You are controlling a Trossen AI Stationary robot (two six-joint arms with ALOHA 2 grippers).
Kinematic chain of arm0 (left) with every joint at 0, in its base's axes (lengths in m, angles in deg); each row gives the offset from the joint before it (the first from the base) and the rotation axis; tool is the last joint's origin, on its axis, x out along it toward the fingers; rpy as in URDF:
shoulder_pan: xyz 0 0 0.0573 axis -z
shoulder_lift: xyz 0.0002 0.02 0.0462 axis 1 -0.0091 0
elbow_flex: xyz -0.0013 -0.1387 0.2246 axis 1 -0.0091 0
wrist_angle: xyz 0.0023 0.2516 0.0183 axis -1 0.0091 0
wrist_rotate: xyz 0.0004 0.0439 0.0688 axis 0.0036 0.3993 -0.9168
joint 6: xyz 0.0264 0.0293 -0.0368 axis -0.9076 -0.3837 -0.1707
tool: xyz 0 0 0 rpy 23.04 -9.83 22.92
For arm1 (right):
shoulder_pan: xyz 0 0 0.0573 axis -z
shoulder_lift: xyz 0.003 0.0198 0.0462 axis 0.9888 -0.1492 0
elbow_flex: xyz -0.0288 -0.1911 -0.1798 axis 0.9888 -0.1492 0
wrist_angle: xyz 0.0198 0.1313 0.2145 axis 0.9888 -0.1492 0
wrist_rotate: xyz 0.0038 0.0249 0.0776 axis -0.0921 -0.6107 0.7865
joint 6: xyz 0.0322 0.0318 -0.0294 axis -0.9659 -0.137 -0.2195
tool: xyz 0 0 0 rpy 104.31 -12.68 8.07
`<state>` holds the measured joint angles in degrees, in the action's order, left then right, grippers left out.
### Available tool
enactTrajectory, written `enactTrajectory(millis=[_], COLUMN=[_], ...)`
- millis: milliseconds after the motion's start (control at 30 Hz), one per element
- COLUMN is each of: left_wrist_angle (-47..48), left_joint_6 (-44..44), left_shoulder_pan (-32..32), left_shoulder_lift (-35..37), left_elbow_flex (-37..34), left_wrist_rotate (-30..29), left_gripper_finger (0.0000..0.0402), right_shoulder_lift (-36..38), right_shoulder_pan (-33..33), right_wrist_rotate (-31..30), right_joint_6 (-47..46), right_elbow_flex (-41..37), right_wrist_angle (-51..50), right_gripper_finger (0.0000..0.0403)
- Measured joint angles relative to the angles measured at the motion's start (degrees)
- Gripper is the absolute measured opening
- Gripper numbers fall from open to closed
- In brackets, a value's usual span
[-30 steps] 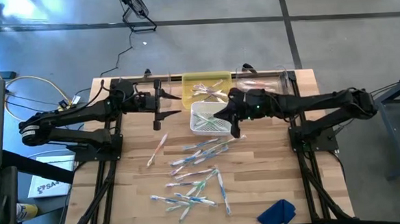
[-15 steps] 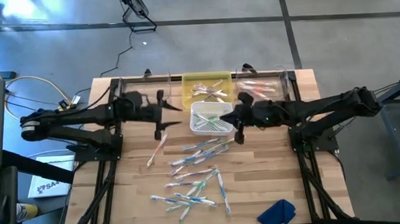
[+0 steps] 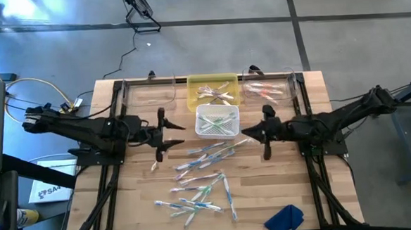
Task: Pick & Place Toothbrushes
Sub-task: Put the orange toothbrush into the right transparent bin
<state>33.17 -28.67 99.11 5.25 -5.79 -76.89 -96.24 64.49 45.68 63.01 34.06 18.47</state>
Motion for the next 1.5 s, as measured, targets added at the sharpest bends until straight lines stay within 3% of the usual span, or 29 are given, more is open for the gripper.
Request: enactTrajectory(millis=[167,267,533,1500], left_wrist_angle=[-4.0,-6.0,-5.9,-6.1], left_joint_6=[0.5,0.4,0.2,5.0], left_shoulder_pan=[3.4,5.0,5.8,5.8], left_shoulder_lift=[0.3,0.9,0.8,0.8], left_elbow_flex=[-3.2,-4.4,-4.5,-4.5], left_wrist_rotate=[-1.7,-1.7,4.0,4.2], left_gripper_finger=[0.0200,0.0200,0.0200,0.0200], right_shoulder_lift=[1.1,1.0,0.8,0.8], right_shoulder_pan=[-1.7,-1.8,-1.8,-1.8], right_wrist_rotate=[4.1,4.7,5.9,5.9], right_joint_6=[0.7,0.7,0.8,5.3], right_elbow_flex=[-9.6,-12.2,-13.1,-13.1], right_wrist_angle=[18.2,22.1,22.0,20.6], right_gripper_finger=[0.0002,0.0002,0.0002,0.0002])
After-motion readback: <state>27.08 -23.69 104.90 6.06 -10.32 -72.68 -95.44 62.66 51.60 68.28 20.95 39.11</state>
